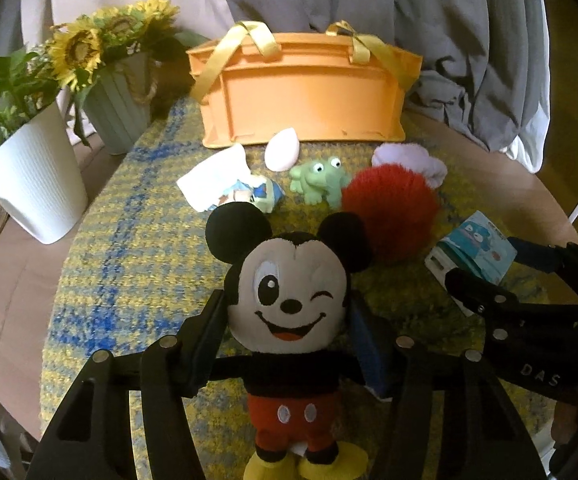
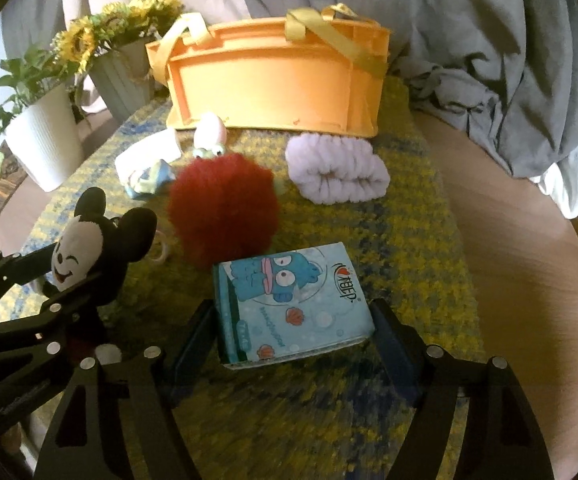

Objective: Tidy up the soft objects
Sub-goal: 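Lift the plush with the left tool while the right tool drops the tissue pack into the orange crate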

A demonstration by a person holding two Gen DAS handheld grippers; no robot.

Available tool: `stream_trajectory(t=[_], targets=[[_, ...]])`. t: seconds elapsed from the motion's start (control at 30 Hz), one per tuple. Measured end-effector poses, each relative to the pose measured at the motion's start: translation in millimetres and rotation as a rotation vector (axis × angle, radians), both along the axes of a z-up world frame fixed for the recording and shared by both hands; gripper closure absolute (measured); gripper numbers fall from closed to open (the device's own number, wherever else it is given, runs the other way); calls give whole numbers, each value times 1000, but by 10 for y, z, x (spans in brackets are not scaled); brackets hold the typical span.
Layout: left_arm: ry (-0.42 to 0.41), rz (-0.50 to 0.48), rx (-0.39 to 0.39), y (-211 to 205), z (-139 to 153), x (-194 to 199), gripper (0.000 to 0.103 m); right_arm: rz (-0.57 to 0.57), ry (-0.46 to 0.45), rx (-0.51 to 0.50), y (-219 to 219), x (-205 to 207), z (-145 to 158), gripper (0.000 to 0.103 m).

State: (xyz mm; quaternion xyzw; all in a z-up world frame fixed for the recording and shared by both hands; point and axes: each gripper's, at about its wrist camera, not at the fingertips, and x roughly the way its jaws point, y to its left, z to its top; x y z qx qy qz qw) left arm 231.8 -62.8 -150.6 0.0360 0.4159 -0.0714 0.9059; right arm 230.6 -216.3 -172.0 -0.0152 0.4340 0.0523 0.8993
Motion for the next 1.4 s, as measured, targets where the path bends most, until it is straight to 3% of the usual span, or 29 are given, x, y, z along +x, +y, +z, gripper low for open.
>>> stream_trajectory(t=[0.63,1.4], targets=[[-256,-5,-61,236,926,-93,45,-34,-230,22,185,-162,927,26],[-493,-81,-65,357,1610,326,45,-102,-478,34,355,131,1618,26]])
